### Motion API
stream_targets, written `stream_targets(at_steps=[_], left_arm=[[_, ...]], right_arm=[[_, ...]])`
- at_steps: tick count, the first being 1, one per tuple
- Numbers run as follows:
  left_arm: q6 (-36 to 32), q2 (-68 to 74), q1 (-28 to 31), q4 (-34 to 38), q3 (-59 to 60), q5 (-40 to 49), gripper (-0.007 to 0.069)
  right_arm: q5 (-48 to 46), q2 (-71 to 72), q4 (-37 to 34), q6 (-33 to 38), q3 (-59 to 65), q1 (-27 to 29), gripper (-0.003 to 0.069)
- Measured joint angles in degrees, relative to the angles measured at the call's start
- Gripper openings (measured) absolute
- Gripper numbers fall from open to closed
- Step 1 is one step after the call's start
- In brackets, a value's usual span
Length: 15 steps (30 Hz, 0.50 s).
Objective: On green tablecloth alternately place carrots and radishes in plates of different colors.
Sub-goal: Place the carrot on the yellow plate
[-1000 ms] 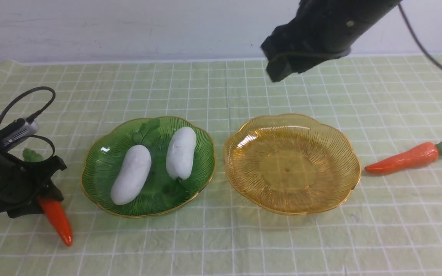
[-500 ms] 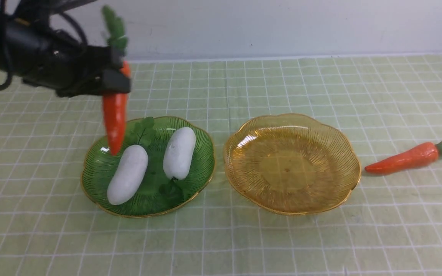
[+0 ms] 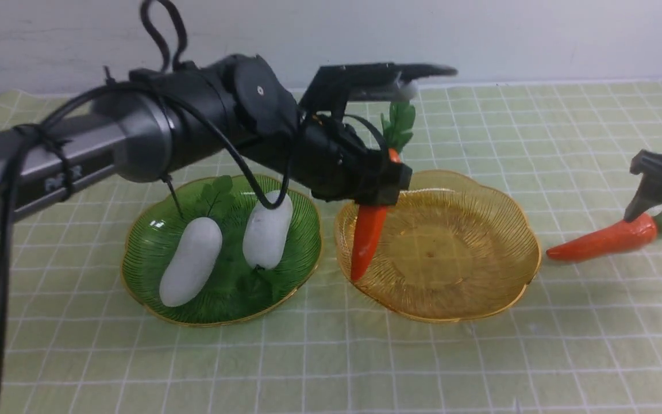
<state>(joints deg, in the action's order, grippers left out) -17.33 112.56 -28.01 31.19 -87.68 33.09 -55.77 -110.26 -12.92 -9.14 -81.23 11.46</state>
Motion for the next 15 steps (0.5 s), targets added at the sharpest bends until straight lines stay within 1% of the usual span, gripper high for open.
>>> stream_targets(at_steps=[1, 2, 4, 5, 8, 9, 10, 12, 14, 15], left_arm=[[0.0, 0.0, 0.0, 0.0, 0.0, 0.0, 0.0295], [-0.1, 1.3, 0.0, 0.0, 0.0, -0.8, 0.034], [-0.3, 2.6, 0.0, 0.0, 0.0, -1.6, 0.0414], [-0.3, 2.9, 0.0, 0.0, 0.0, -1.8, 0.0431], [-0.3, 3.7, 0.0, 0.0, 0.0, -1.8, 0.0574], [-0.3, 3.8, 0.0, 0.0, 0.0, -1.7, 0.0597], [-0.3, 3.8, 0.0, 0.0, 0.0, -1.3, 0.0613], [-0.3, 3.5, 0.0, 0.0, 0.0, -0.5, 0.0622], [-0.2, 2.9, 0.0, 0.0, 0.0, 0.4, 0.0609], [-0.1, 2.4, 0.0, 0.0, 0.0, 1.0, 0.0586]], right_arm=[[0.3, -0.4, 0.0, -0.2, 0.0, 0.0, 0.0568], [1.8, -1.8, 0.0, -1.5, 0.0, 0.0, 0.0582], [3.4, -3.6, -0.2, -2.9, 0.0, 0.0, 0.0589], [3.7, -4.0, -0.3, -3.4, 0.0, 0.0, 0.059], [6.4, -6.5, -1.5, -4.8, 0.0, 0.0, 0.059], [7.4, -6.7, -2.3, -4.9, -0.1, 0.0, 0.059], [8.0, -7.0, -2.6, -5.0, -0.2, 0.0, 0.059], [9.0, -7.5, -3.6, -5.0, -0.4, 0.0, 0.059], [9.9, -8.3, -4.2, -5.1, -0.7, 0.0, 0.059], [10.2, -8.8, -4.3, -5.1, -0.9, 0.0, 0.059]])
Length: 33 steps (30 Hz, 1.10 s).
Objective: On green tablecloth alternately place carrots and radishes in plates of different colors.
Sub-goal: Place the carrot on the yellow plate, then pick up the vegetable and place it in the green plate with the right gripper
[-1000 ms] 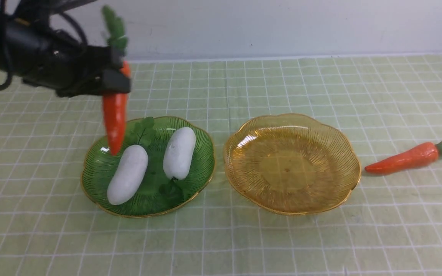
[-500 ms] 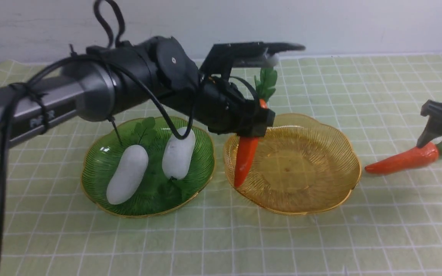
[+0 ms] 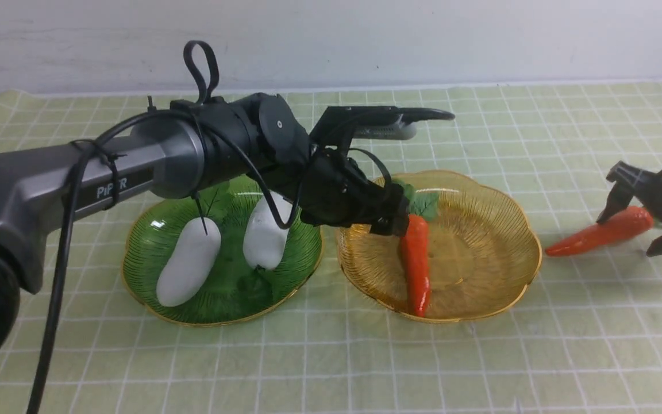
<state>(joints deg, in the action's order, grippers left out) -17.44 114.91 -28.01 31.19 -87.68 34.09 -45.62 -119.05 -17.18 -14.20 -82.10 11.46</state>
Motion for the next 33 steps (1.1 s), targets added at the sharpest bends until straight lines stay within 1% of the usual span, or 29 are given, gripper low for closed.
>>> stream_targets(at_steps=[5, 7, 8, 9, 10, 11, 13, 14, 15, 17, 18, 21, 26, 29, 31, 32, 33], left_arm=[[0.3, -5.4, 0.0, -0.9, 0.0, 2.2, 0.034], [0.3, -8.4, 0.0, -2.3, 0.0, 3.4, 0.0192], [0.3, -9.5, 0.0, -3.0, 0.0, 4.1, 0.0143], [0.4, -12.6, 0.1, -5.7, -0.1, 6.5, 0.005], [0.5, -13.0, 0.1, -6.0, -0.1, 6.8, 0.0045], [1.4, -15.7, 0.4, -8.5, -0.3, 9.9, 0.0013], [3.8, -19.0, 1.1, -11.8, -0.3, 13.4, 0.0], [4.3, -19.3, 1.2, -12.1, -0.3, 14.2, -0.0001], [6.9, -22.0, 2.2, -15.5, -0.3, 17.4, -0.0007], [8.8, -23.4, 2.8, -17.7, -0.3, 19.1, -0.0008], [11.3, -25.4, 3.6, -20.1, -0.3, 20.9, -0.0008], [14.7, -28.4, 4.7, -24.0, 0.8, 22.0, -0.0008], [17.4, -33.5, 5.0, -27.3, 6.7, 21.3, -0.0008], [18.1, -35.7, 5.0, -28.2, 10.8, 20.7, -0.0008], [19.3, -37.7, 5.0, -28.6, 14.7, 20.7, -0.0008], [20.0, -38.6, 5.0, -28.6, 16.8, 20.7, -0.0008], [20.3, -39.0, 5.0, -28.7, 17.4, 20.6, -0.0008]], right_arm=[[-1.0, -1.4, 0.0, 0.6, -1.4, 0.1, 0.0577], [-1.7, -1.6, 0.0, 1.6, -2.0, 0.1, 0.0545], [-2.1, -1.8, 0.2, 2.5, -2.2, 0.1, 0.0512], [-3.4, -1.8, 0.6, 4.9, -2.8, 0.1, 0.0407], [-3.7, -1.8, 0.6, 5.3, -2.9, 0.2, 0.0374], [-5.3, -1.6, 0.4, 7.0, -3.1, 0.2, 0.0266], [-7.7, 0.2, 0.3, 9.4, -3.2, 0.0, 0.0283], [-8.1, 0.5, 0.1, 9.7, -3.2, -0.1, 0.0285], [-9.5, 3.5, -0.5, 12.4, -3.2, -0.7, 0.0286], [-10.2, 6.0, -1.2, 14.5, -3.3, -1.6, 0.0286], [-11.1, 9.4, -3.2, 17.1, -3.7, -4.0, 0.0286], [-11.1, 11.9, -6.0, 20.3, -4.0, -9.1, 0.0286], [-8.3, 9.9, -8.0, 24.9, -4.2, -19.0, 0.0286], [-6.9, 7.8, -8.0, 25.6, -5.0, -21.8, 0.0288], [-6.6, 6.4, -8.0, 25.6, -6.0, -23.1, 0.0335], [-6.6, 5.9, -8.0, 25.4, -6.5, -23.4, 0.0381], [-6.6, 5.7, -7.9, 25.3, -6.6, -23.5, 0.0389]])
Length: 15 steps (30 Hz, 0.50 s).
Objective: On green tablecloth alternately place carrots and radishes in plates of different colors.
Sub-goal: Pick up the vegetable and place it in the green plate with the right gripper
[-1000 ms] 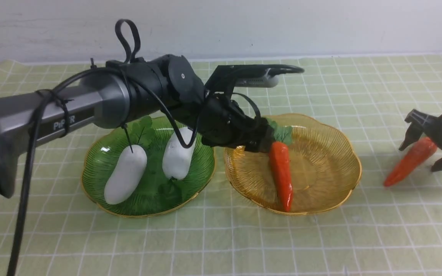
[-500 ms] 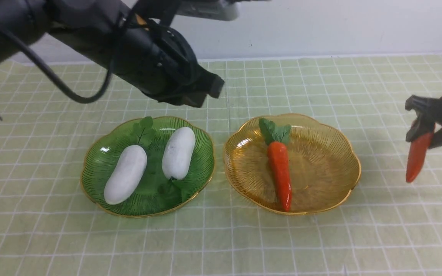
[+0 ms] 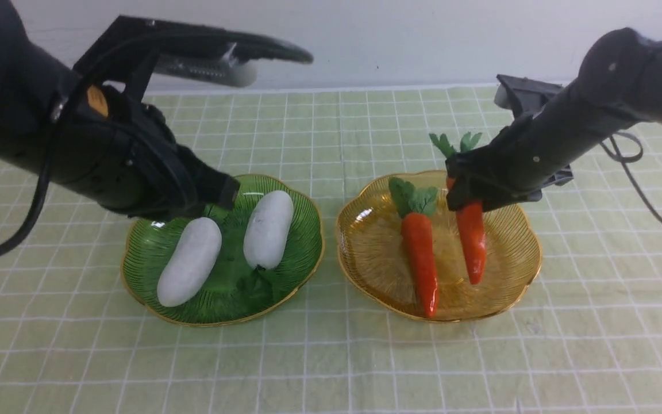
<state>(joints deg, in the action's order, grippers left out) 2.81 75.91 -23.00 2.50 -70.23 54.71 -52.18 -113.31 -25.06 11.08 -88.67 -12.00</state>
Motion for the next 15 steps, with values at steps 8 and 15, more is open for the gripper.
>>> stream_targets(at_steps=[8, 15], left_arm=[[2.3, -4.8, 0.0, -3.7, 6.7, -2.0, -0.0008], [3.6, -5.2, 0.0, -4.2, 6.7, -4.5, -0.0008]], right_arm=[[-11.5, 1.1, 7.2, -1.2, -6.0, -0.2, 0.0527], [-18.2, 20.1, 10.3, 0.0, -7.9, -0.2, 0.0076]])
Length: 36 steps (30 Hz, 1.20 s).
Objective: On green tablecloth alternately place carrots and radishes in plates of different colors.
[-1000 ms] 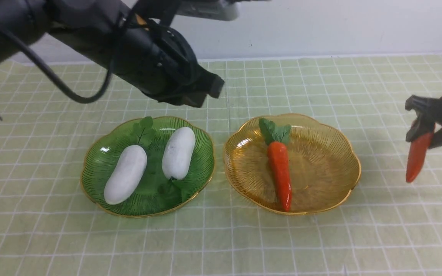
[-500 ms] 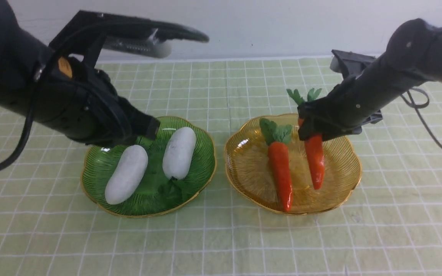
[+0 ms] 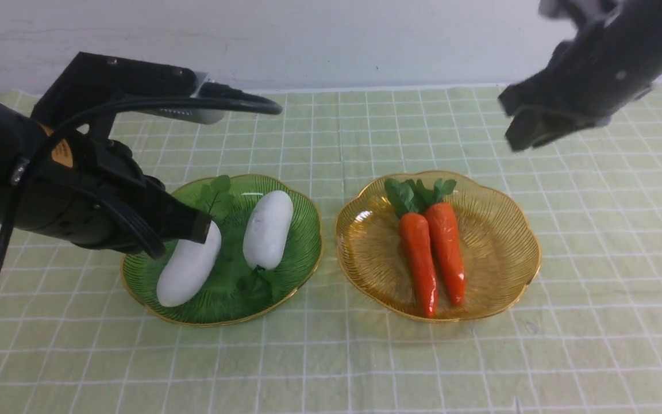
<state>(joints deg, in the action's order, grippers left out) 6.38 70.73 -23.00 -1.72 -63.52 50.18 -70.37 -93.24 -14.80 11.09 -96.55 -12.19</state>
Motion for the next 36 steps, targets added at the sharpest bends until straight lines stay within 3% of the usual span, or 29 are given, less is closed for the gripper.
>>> stream_targets(at_steps=[3, 7, 12, 17, 24, 30, 36], left_arm=[[0.1, 0.0, 0.0, 0.1, 0.0, -0.7, -0.0008], [0.1, 0.0, 0.0, 0.2, 0.0, -0.8, -0.0008], [0.1, 0.0, 0.0, 0.2, 0.0, -1.8, -0.0008], [0.1, 0.0, 0.0, 0.7, 0.0, -2.7, -0.0008], [-0.1, -3.2, -0.9, 2.7, 3.1, -7.7, -0.0008], [0.1, -20.2, -2.6, 3.2, 20.4, -20.9, -0.0008], [0.1, -34.0, -2.6, 2.7, 32.6, -27.7, -0.0008]], right_arm=[[2.9, 13.1, 0.0, 0.0, 1.2, 0.0, -0.0001], [14.9, 33.8, 0.4, 0.1, 12.6, 0.0, -0.0013], [46.7, 63.4, 0.8, 0.3, 42.8, 0.0, -0.0014], [62.0, 80.0, 0.8, 0.9, 63.1, 0.0, -0.0014], [68.6, 92.7, 0.9, 1.2, 75.3, 0.0, -0.0014], [68.9, 94.1, 0.9, 1.2, 77.1, 0.0, -0.0015], [66.3, 94.1, 1.0, 1.2, 77.1, 0.0, -0.0015]])
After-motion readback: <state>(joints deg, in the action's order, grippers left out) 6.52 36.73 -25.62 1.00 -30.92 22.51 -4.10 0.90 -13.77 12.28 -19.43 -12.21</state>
